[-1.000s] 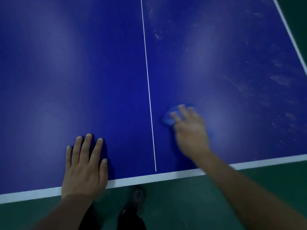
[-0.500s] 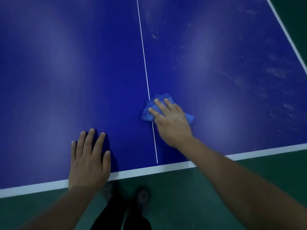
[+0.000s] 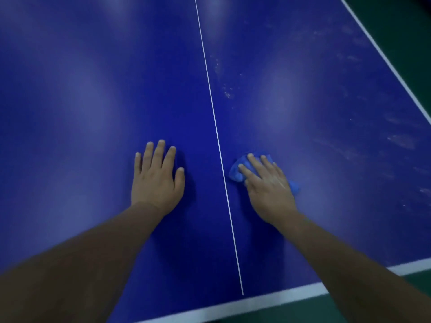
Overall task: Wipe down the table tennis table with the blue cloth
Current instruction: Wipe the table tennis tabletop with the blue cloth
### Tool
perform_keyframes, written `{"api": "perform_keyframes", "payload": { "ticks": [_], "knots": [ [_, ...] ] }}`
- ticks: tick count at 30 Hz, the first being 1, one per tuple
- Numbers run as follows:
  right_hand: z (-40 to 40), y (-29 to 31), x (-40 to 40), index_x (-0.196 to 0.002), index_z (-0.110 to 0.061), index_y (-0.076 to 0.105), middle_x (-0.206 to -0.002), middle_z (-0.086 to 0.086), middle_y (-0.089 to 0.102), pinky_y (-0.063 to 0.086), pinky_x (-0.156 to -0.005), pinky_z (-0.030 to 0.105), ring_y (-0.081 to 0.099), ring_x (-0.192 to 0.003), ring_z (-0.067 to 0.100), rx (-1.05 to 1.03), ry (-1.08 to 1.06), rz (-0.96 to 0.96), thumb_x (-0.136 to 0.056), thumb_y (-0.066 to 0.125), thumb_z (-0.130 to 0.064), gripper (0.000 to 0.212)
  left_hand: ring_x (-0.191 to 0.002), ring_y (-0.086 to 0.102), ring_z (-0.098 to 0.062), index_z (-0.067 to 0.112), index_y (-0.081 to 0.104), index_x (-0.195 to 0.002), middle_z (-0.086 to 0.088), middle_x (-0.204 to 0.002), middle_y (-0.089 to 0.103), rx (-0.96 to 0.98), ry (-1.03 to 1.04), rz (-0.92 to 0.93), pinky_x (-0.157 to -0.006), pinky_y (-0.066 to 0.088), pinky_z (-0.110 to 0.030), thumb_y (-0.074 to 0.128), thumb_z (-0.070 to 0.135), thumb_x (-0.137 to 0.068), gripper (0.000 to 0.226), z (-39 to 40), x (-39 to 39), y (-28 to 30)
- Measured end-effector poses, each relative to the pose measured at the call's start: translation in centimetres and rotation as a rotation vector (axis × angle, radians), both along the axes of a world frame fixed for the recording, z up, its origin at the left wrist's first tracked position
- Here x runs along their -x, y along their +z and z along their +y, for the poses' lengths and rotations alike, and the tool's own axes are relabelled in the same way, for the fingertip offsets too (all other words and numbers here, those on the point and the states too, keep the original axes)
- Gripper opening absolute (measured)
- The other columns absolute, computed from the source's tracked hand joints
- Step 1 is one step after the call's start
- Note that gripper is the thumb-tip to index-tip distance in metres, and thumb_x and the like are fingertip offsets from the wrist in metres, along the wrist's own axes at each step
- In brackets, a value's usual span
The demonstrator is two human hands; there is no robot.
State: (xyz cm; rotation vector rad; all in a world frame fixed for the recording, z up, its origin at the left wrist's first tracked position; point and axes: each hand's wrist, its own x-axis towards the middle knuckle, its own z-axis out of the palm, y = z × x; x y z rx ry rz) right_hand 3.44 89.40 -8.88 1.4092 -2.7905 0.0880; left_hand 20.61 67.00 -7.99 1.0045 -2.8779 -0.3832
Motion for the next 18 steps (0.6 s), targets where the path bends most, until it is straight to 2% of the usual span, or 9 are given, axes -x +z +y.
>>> {"api": "perform_keyframes", "payload": {
  "ticks": [3, 4, 5, 7, 9, 11, 14, 16, 18],
  "knots": [
    [1.5, 1.1, 2.8, -0.140, -0.016, 0.057, -0.154, 0.012, 0.043, 0.035, -0.110, 0.054, 0.040, -0.140, 0.041, -0.002, -0.288, 0.020, -0.099, 0.042, -0.022, 0.045, -0.153, -0.001, -0.025, 0.016, 0.023, -0.156, -0.007, -0.165, 0.012, 0.000, 0.035, -0.027, -0.123, -0.001, -0.050, 0.018, 0.048, -0.099, 0.065, -1.7, 1.5, -0.6],
    [1.5, 1.4, 2.6, -0.140, -0.015, 0.058, -0.154, 0.013, 0.044, 0.036, -0.110, 0.055, 0.041, -0.139, 0.042, 0.001, -0.312, 0.027, -0.098, 0.040, -0.022, 0.046, -0.153, 0.000, -0.024, 0.016, 0.023, -0.156, -0.007, -0.165, 0.014, -0.007, 0.048, -0.008, -0.123, -0.002, -0.050, 0.016, 0.048, -0.100, 0.065, -1.8, 1.6, -0.8],
    [1.2, 1.4, 1.6, -0.138, -0.015, 0.059, -0.152, 0.014, 0.045, 0.037, -0.109, 0.055, 0.043, -0.138, 0.043, -0.003, -0.256, 0.041, -0.096, 0.039, -0.021, 0.047, -0.153, 0.001, -0.024, 0.016, 0.023, -0.156, -0.008, -0.164, 0.016, -0.012, 0.054, 0.017, -0.123, -0.003, -0.050, 0.014, 0.049, -0.100, 0.066, -1.7, 1.6, -1.0],
    [-0.2, 0.9, -1.8, -0.136, -0.019, 0.060, -0.152, 0.012, 0.046, 0.034, -0.111, 0.053, 0.044, -0.137, 0.043, -0.004, -0.006, 0.027, -0.091, 0.039, -0.020, 0.049, -0.153, 0.001, -0.024, 0.013, 0.021, -0.156, -0.009, -0.164, 0.017, -0.014, 0.051, 0.056, -0.122, -0.005, -0.049, 0.013, 0.050, -0.100, 0.067, -1.6, 1.4, -1.0],
    [-2.8, 0.3, -4.8, -0.141, -0.027, 0.053, -0.158, 0.004, 0.038, 0.024, -0.118, 0.050, 0.035, -0.143, 0.037, 0.013, 0.227, -0.061, -0.093, 0.042, -0.024, 0.049, -0.153, 0.003, -0.025, 0.011, 0.022, -0.155, -0.011, -0.163, 0.018, -0.028, 0.050, 0.088, -0.122, -0.005, -0.049, 0.014, 0.049, -0.100, 0.067, -1.6, 1.4, -0.9],
    [-6.6, -0.4, -5.3, -0.145, -0.030, 0.045, -0.162, -0.001, 0.030, 0.017, -0.122, 0.047, 0.026, -0.149, 0.031, 0.027, 0.341, -0.110, -0.099, 0.041, -0.029, 0.046, -0.152, 0.009, -0.027, 0.010, 0.026, -0.154, -0.013, -0.162, 0.022, -0.039, 0.054, 0.109, -0.122, -0.001, -0.050, 0.017, 0.048, -0.100, 0.067, -1.7, 1.5, -0.8],
    [-11.4, -0.3, 0.1, -0.139, -0.025, 0.053, -0.155, 0.006, 0.042, 0.028, -0.115, 0.048, 0.038, -0.141, 0.035, 0.046, 0.400, -0.046, -0.095, 0.043, -0.026, 0.046, -0.152, 0.013, -0.028, 0.009, 0.030, -0.153, -0.014, -0.161, 0.025, -0.045, 0.053, 0.113, -0.122, 0.002, -0.050, 0.019, 0.047, -0.100, 0.065, -1.9, 1.6, -1.1],
    [-11.9, 0.3, 7.3, -0.133, -0.016, 0.061, -0.148, 0.015, 0.049, 0.037, -0.109, 0.049, 0.048, -0.131, 0.041, 0.013, 0.249, 0.062, -0.089, 0.045, -0.016, 0.047, -0.152, 0.011, -0.027, 0.010, 0.031, -0.153, -0.012, -0.162, 0.024, -0.048, 0.025, 0.089, -0.122, 0.002, -0.052, 0.017, 0.047, -0.101, 0.065, -2.1, 1.6, -1.2],
    [-9.8, 1.2, 14.7, -0.141, -0.012, 0.054, -0.155, 0.020, 0.039, 0.036, -0.111, 0.048, 0.044, -0.133, 0.042, -0.077, -0.104, 0.116, -0.094, 0.043, -0.012, 0.048, -0.153, 0.010, -0.026, 0.011, 0.033, -0.152, -0.011, -0.162, 0.024, -0.050, 0.015, 0.065, -0.122, 0.002, -0.052, 0.016, 0.048, -0.102, 0.065, -2.2, 1.6, -1.2]
  ]
}}
